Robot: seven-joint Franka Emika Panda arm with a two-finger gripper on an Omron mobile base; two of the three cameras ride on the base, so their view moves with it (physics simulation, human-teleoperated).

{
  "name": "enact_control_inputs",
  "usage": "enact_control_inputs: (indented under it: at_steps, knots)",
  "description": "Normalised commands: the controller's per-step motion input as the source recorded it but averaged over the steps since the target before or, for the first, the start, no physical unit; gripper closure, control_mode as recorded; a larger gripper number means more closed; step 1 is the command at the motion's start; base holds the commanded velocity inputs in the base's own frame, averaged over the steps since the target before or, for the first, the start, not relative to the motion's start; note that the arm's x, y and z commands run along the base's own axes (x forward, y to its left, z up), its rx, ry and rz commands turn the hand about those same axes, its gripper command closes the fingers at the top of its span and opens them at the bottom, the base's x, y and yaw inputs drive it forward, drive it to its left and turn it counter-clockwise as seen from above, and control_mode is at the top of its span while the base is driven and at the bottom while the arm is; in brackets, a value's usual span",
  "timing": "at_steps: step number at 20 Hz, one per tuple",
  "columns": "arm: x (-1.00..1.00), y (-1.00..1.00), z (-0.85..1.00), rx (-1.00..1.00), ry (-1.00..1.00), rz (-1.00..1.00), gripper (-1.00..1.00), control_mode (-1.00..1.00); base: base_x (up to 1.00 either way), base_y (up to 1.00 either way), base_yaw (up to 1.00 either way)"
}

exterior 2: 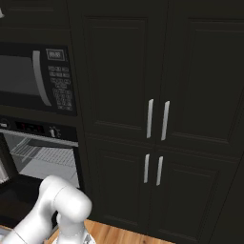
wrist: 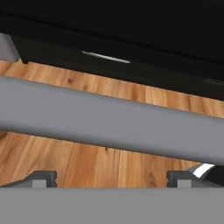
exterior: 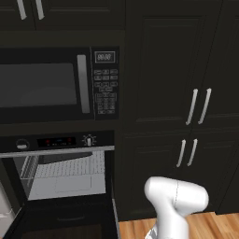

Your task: Take the baked cake out of the oven and place it on the plate for cooling. Then close the oven door.

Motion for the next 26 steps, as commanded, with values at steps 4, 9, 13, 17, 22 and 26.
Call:
enact_control_inputs:
  at_steps: [4,9,13,17,22,26]
  knots:
    - [0.19,0.31,-0.46,0.0,-0.04,0.0,-1.0,-1.0,0.0,0.0,0.0]
    - [0.1,0.34,-0.51,0.0,-0.05,0.0,-1.0,-1.0,0.0,0.0,0.0]
    - [0.02,0.32,-0.58,0.0,-0.06,0.0,-1.0,-1.0,0.0,0.0,0.0]
    - [0.14,0.19,-0.51,0.0,-0.09,0.0,-1.0,-1.0,0.0,0.0,0.0]
    - [0.28,0.06,-0.33,0.0,-0.23,0.0,-1.0,-1.0,0.0,0.0,0.0]
    - [0.32,0.03,-0.34,0.0,-0.32,0.0,-1.0,-1.0,0.0,0.0,0.0]
